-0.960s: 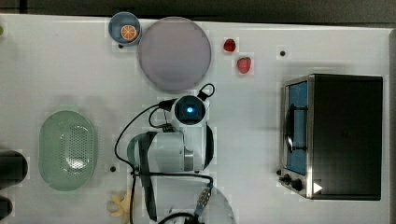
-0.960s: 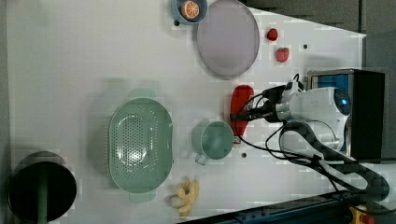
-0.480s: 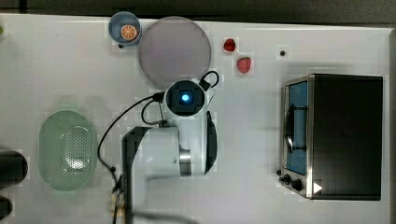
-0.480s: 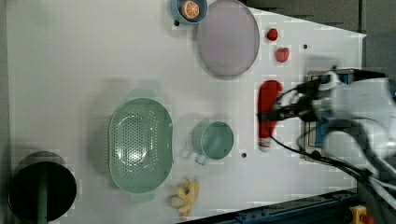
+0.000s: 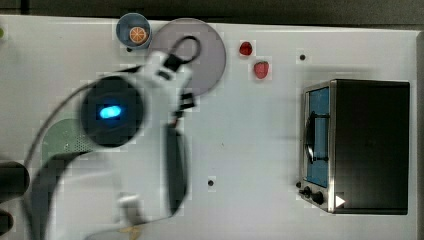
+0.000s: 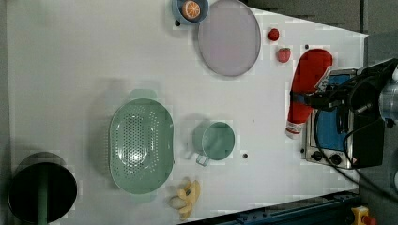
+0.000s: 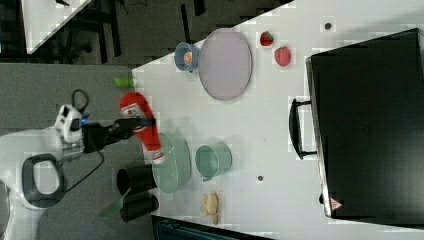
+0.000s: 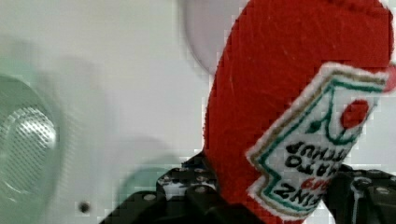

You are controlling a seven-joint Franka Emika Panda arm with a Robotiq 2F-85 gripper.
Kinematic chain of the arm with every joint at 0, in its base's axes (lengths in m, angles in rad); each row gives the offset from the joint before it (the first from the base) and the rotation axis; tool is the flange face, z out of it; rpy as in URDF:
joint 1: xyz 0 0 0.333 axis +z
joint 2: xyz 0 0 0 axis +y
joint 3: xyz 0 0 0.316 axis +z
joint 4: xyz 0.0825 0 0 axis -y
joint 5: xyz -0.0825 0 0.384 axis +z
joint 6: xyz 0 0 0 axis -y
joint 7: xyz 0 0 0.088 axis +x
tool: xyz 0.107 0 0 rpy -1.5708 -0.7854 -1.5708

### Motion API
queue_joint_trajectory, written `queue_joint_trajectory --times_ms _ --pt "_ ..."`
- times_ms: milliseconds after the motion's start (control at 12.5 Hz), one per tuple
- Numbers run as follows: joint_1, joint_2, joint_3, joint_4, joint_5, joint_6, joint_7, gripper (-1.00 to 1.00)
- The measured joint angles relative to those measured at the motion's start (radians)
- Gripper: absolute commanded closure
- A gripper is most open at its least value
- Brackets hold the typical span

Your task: Pick Ketchup from the table and place it in strainer.

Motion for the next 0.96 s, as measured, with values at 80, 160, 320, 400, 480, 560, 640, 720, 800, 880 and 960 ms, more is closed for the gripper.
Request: queue_joint_trajectory --times_ms 80,160,320,400,480,560,640,720,800,880,960 --pt "0.006 -0.002 0.045 -0.002 0.004 -0.004 0.070 -0.21" --pt "0.016 0.011 0.094 -0.002 0.011 -0.004 0.153 -0.21" --pt "0.051 0.082 0.190 -0.006 0.015 0.006 0.307 -0.21" --pt "0.063 0.124 0.237 -0.014 0.016 0.036 0.380 -0.21" --pt "0.071 0.168 0.283 -0.027 0.012 0.080 0.452 -0.21" --pt "0.078 0.214 0.326 -0.035 0.009 0.125 0.524 -0.21" --pt "0.090 0.259 0.356 -0.037 0.010 0.171 0.591 -0.21" --pt "0.113 0.302 0.366 -0.035 0.000 0.196 0.651 -0.21" --pt "0.134 0.343 0.368 -0.035 -0.022 0.217 0.696 -0.21" --pt "0.143 0.381 0.372 -0.039 -0.031 0.251 0.727 -0.21" --pt "0.150 0.418 0.370 -0.041 -0.038 0.299 0.758 -0.21"
